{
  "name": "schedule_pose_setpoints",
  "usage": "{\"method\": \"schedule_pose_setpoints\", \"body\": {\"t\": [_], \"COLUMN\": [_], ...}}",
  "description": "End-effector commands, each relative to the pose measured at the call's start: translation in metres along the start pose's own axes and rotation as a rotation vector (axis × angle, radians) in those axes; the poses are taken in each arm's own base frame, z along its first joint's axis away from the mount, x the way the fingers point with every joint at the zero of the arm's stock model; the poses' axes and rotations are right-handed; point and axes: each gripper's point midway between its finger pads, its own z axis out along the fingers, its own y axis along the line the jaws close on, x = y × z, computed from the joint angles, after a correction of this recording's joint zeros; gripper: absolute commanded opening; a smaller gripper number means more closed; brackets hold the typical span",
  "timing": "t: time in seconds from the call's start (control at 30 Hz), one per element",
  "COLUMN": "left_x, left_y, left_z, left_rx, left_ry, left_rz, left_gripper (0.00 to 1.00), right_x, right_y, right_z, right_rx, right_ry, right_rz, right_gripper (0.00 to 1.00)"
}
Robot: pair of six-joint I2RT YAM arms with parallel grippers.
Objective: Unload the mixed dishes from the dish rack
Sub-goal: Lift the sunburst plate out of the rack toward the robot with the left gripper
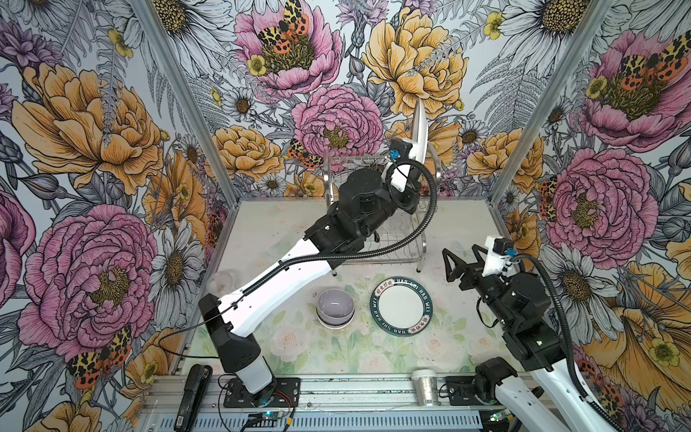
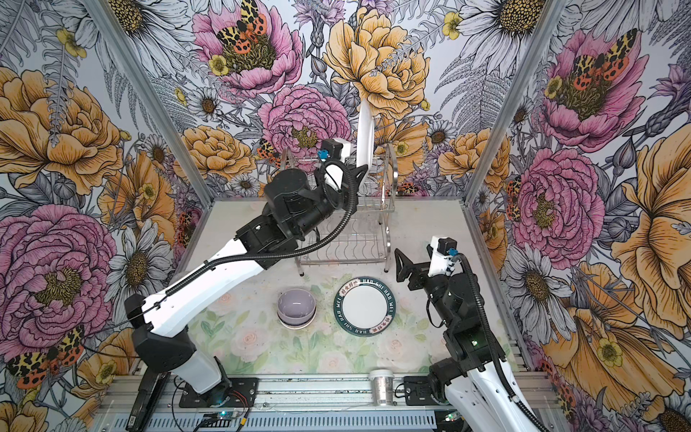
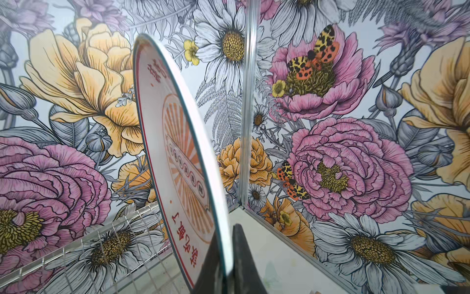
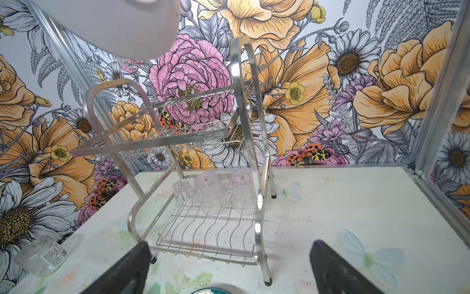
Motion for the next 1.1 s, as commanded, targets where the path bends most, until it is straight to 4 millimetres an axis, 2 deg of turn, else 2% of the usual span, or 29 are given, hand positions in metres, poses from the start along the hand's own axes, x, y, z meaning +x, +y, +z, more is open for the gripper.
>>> {"method": "schedule_pose_setpoints", "body": {"t": [0.0,0.13,0.23,0.33,0.5,0.6,0.67,0.77,0.93,1.07], "left_x": [-0.032,-0.026,-0.021,-0.007,0.03,0.062,0.086,0.108,0.135,0.167], "left_y": [-0.011,-0.027,-0.03,-0.029,-0.032,-0.038,-0.029,-0.018,-0.012,-0.013], "left_z": [-0.03,-0.067,-0.095,-0.115,-0.145,-0.166,-0.179,-0.193,-0.21,-0.22], "left_rx": [0.101,0.208,0.23,0.238,0.238,0.252,0.203,0.141,0.102,0.106], "left_ry": [-0.096,-0.09,-0.088,-0.035,0.07,0.132,0.197,0.266,0.314,0.375], "left_rz": [0.031,0.146,0.231,0.3,0.413,0.569,0.705,0.812,0.923,1.058], "left_gripper": [0.0,0.0,0.0,0.0,0.0,0.0,0.0,0.0,0.0,0.0], "right_x": [-0.012,-0.009,-0.008,-0.005,0.007,0.013,0.014,0.014,0.018,0.024], "right_y": [0.001,0.005,0.005,0.006,0.005,0.013,0.015,0.024,0.033,0.039], "right_z": [0.002,0.004,0.005,0.005,0.008,0.012,0.014,0.018,0.021,0.019], "right_rx": [-0.004,-0.026,-0.036,-0.054,-0.062,-0.103,-0.114,-0.157,-0.2,-0.223], "right_ry": [-0.029,-0.012,-0.004,0.019,0.117,0.189,0.23,0.287,0.363,0.406], "right_rz": [0.047,0.083,0.131,0.202,0.341,0.4,0.449,0.494,0.543,0.561], "right_gripper": [1.0,1.0,1.0,1.0,0.99,1.0,1.0,1.0,1.0,1.0]}}
